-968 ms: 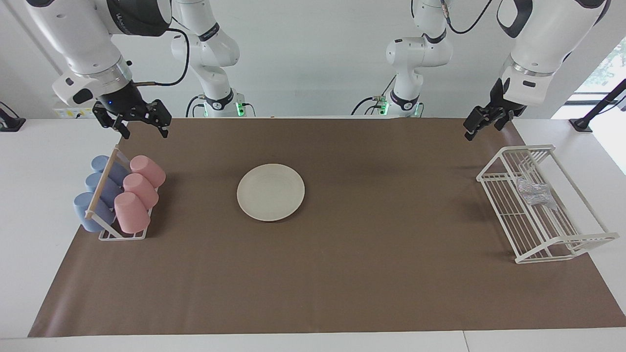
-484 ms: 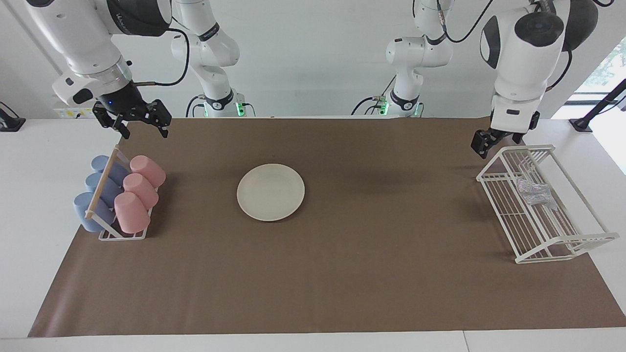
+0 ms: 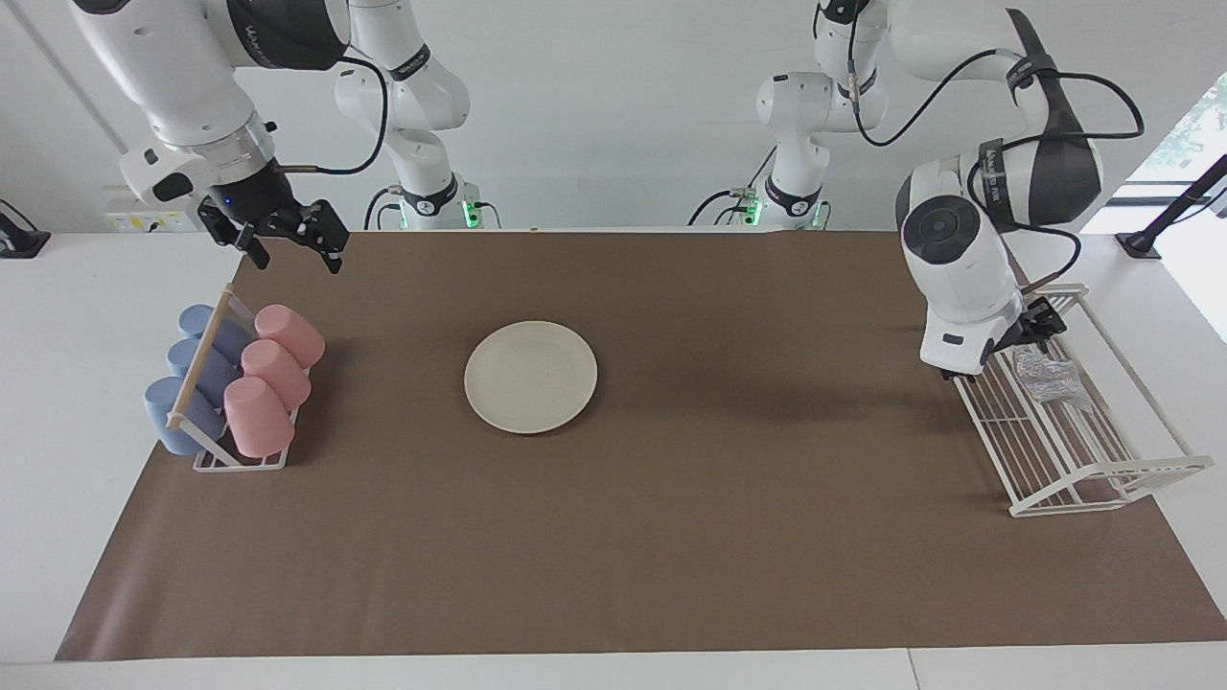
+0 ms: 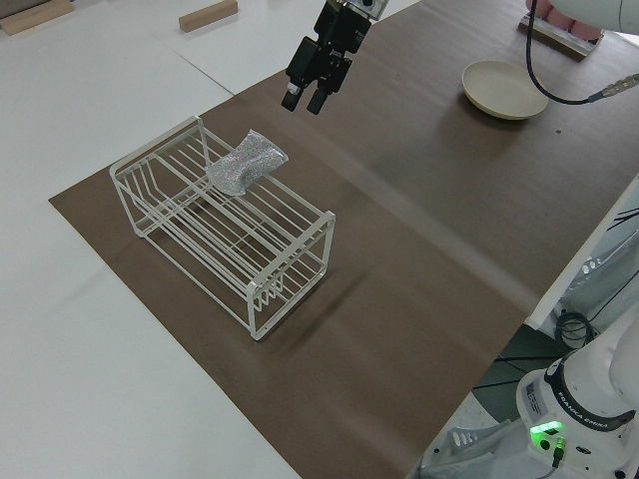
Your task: Wipe plate with sponge
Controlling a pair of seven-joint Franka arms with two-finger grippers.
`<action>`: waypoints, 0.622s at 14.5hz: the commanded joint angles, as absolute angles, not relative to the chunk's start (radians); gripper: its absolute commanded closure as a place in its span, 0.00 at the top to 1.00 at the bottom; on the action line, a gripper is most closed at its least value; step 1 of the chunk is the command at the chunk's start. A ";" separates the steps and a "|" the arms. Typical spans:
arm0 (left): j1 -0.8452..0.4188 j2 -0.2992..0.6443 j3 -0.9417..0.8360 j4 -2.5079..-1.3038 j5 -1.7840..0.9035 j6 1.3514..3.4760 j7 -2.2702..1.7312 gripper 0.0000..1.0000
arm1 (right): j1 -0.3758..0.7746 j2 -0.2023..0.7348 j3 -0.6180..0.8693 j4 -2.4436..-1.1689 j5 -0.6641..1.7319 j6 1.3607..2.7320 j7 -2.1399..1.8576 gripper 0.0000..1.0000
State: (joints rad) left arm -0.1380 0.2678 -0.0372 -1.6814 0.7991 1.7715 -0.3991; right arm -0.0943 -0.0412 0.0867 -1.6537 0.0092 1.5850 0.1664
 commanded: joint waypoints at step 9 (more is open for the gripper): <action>-0.115 0.357 -0.032 -1.683 1.002 1.782 -0.494 0.99 | 0.072 -0.052 0.100 -1.666 0.012 1.562 0.737 1.00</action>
